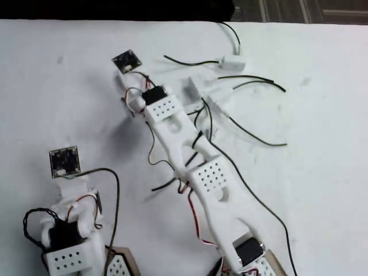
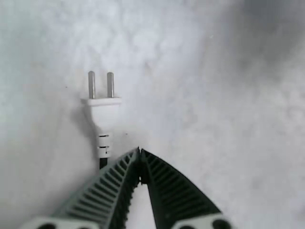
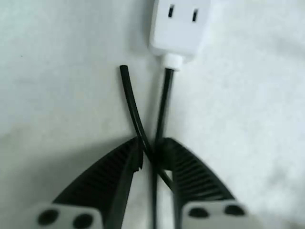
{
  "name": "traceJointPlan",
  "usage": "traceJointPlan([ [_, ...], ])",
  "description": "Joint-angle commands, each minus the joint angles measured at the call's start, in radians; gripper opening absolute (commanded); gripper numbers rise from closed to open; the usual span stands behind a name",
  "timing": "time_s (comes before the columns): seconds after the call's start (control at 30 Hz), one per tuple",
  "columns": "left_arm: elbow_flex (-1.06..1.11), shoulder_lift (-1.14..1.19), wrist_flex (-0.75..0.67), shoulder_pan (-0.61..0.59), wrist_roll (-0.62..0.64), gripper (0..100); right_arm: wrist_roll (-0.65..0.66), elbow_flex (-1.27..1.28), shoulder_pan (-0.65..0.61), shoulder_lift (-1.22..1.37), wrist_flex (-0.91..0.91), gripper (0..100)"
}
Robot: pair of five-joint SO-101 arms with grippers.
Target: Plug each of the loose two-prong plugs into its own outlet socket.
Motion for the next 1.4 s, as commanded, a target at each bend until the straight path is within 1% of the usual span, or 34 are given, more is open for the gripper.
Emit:
traceJointPlan([
  [0.0,-0.003,-0.002,-0.012,0.007,-0.011,2,0.037,-0.020,0.007,-0.051,0.021,1.3],
  [0.13,-0.003,-0.002,-0.012,0.007,-0.011,2,0.060,-0.020,0.010,-0.124,0.091,1.7],
  [0.43,-0.003,-0.002,-0.012,0.007,-0.011,2,0.064,-0.020,0.007,-0.389,0.357,1.7],
  [0.53,-0.003,-0.002,-0.012,0.007,-0.011,2,0.121,-0.020,-0.002,-0.476,0.456,1.7],
  [0.63,-0.003,-0.002,-0.012,0.007,-0.011,2,0.138,-0.017,-0.028,-0.555,0.561,1.7],
  [0.73,-0.003,-0.002,-0.012,0.007,-0.011,2,0.141,0.034,-0.045,-0.641,0.572,1.7],
  [0.87,-0.003,-0.002,-0.012,0.007,-0.011,2,0.146,0.230,-0.079,-0.800,0.572,1.7],
  [1.0,-0.003,-0.002,-0.012,0.007,-0.011,2,0.147,0.534,-0.153,-1.000,0.564,1.7],
  [1.07,-0.003,-0.002,-0.012,0.007,-0.011,2,0.153,0.678,-0.170,-1.098,0.544,1.7],
  [1.17,-0.003,-0.002,-0.012,0.007,-0.011,2,0.230,0.904,-0.156,-1.224,0.476,1.7],
  [1.27,-0.003,-0.002,-0.012,0.007,-0.011,2,0.315,1.143,-0.105,-1.320,0.357,1.7],
  [1.37,-0.003,-0.002,-0.012,0.007,-0.011,2,0.460,1.367,-0.030,-1.386,0.217,1.7],
])
